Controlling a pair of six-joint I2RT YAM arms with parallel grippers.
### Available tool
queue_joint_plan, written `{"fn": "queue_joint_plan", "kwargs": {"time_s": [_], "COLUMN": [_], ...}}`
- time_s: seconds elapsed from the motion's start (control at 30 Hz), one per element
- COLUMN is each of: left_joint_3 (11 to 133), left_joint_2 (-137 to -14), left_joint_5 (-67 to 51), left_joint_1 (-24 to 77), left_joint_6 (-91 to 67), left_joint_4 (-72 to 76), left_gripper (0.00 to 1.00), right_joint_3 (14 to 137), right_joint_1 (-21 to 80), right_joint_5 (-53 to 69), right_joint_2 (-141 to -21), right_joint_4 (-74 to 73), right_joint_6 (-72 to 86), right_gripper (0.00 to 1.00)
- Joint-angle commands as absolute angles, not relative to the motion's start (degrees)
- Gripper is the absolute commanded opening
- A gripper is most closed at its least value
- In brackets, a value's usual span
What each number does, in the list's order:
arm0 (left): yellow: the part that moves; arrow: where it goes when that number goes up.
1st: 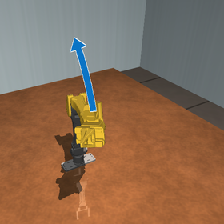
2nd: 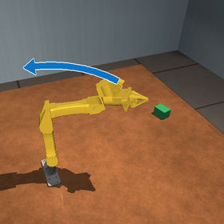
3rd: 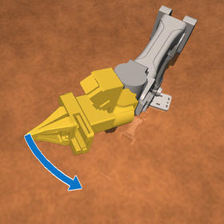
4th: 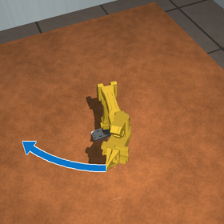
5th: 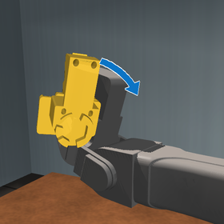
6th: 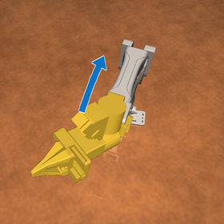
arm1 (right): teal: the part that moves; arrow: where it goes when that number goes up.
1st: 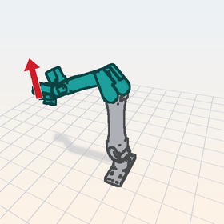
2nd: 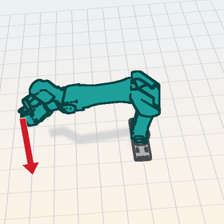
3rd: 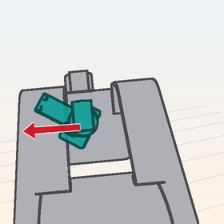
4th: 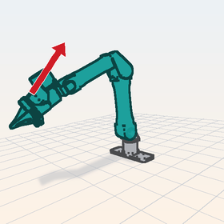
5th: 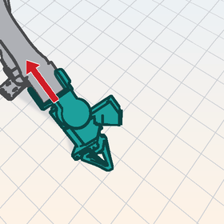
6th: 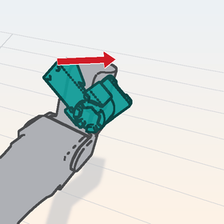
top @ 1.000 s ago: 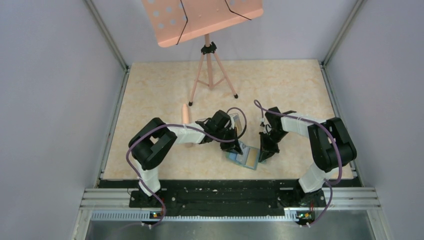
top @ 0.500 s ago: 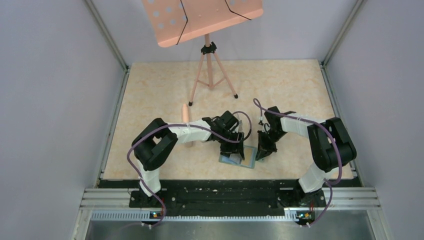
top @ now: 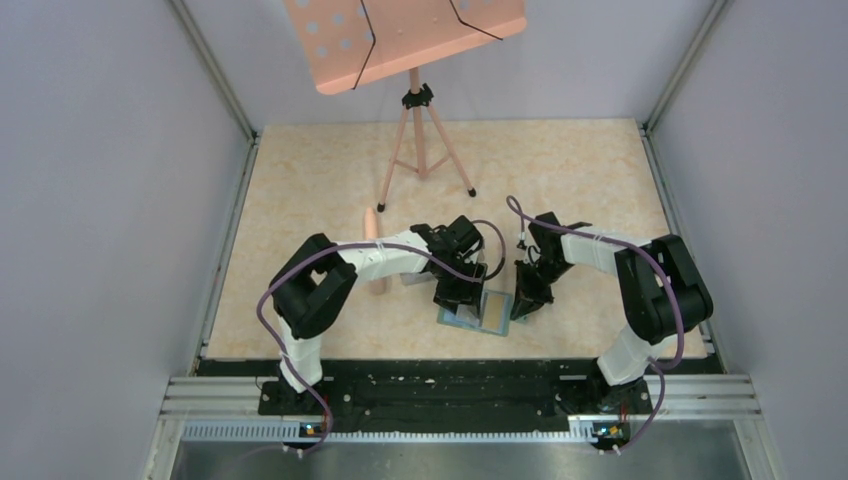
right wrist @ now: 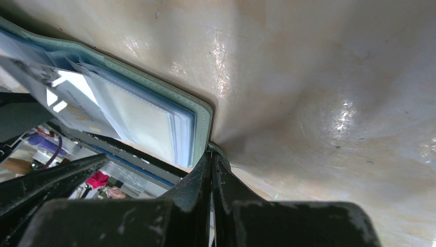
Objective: Put the credit cards into the card holder
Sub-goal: Insert the credit card into the card holder.
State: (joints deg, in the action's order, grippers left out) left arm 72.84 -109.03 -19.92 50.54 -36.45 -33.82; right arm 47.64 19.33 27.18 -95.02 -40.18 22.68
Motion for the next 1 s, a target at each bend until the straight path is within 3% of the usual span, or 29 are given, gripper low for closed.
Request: {"fn": "queue_joint_plan", "kwargs": {"time_s": [0.0,0.27,0.53,0.7,0.97], "left_joint_3": [76.0,78.7,79.0,78.7,81.3], "left_joint_2": [-109.3,-111.4,-113.8,-113.0,-114.9], "left_joint_5": [-15.9,-15.2,-17.6,-19.7,-23.6], "left_joint_1": [50.3,50.3,50.4,50.6,51.5], "left_joint_6": [-33.5,-32.4,-33.1,-33.4,-33.6], "left_joint_4": [-37.9,-39.1,-37.1,-34.8,-32.3], "left_gripper": [0.6,0.6,0.55,0.47,0.46], "right_joint_3": [48.5,48.5,48.6,48.6,48.7], "right_joint_1": [19.5,19.5,19.5,19.5,19.5], "right_joint_5": [23.4,23.5,23.6,23.9,24.1], "right_joint_2": [-96.4,-96.8,-97.0,-96.9,-96.7], "right_joint_4": [-32.4,-32.4,-32.4,-32.4,-32.6], "right_joint_6": [22.2,22.1,21.9,21.9,21.8], "right_gripper": [0.0,0.0,0.0,0.0,0.0]}}
